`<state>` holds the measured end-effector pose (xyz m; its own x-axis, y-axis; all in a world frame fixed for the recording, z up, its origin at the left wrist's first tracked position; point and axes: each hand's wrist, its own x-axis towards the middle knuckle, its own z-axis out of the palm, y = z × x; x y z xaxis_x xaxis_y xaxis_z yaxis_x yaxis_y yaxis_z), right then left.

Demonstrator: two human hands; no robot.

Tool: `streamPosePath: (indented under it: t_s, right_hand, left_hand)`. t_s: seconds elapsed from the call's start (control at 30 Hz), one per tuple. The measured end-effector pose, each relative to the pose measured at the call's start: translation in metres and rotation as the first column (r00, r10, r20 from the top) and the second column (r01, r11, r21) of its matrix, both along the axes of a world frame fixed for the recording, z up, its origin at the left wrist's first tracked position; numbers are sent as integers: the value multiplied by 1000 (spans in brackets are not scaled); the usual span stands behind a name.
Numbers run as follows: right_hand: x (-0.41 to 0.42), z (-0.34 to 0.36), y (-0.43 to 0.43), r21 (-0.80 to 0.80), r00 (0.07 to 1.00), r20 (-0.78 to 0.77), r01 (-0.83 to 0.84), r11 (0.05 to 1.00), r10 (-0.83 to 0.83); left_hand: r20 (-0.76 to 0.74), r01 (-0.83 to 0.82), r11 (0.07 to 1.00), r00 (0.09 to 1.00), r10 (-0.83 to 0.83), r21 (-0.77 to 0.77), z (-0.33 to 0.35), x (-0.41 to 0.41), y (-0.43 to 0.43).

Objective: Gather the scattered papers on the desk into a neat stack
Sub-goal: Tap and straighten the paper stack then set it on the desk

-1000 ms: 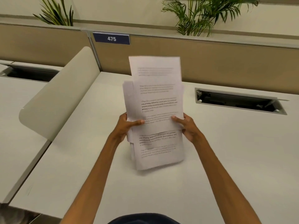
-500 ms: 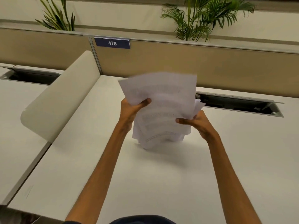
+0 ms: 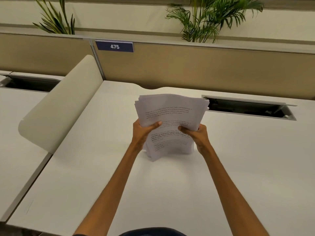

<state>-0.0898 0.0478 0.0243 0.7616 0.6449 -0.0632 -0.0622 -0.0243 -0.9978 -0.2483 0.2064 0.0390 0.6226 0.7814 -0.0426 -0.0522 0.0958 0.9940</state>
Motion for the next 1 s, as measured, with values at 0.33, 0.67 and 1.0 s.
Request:
streamPosePath:
  t_s: [0.33,0.67,1.0]
  right_hand:
    - [4,-4,-12,-51,998,47,-37,998,39]
    - [5,-23,-27,-68,995,-80,46,997,-52]
    - [-8,-21,1,241,921,-390,107,965,-5]
  left_hand:
    - [16,22,1000,1000,-22,1,-15,12,-14]
    - [219,-116,879,946,241,-463,-23,15,-6]
    - [321,-60,875,916,239,-480,-35,-5,7]
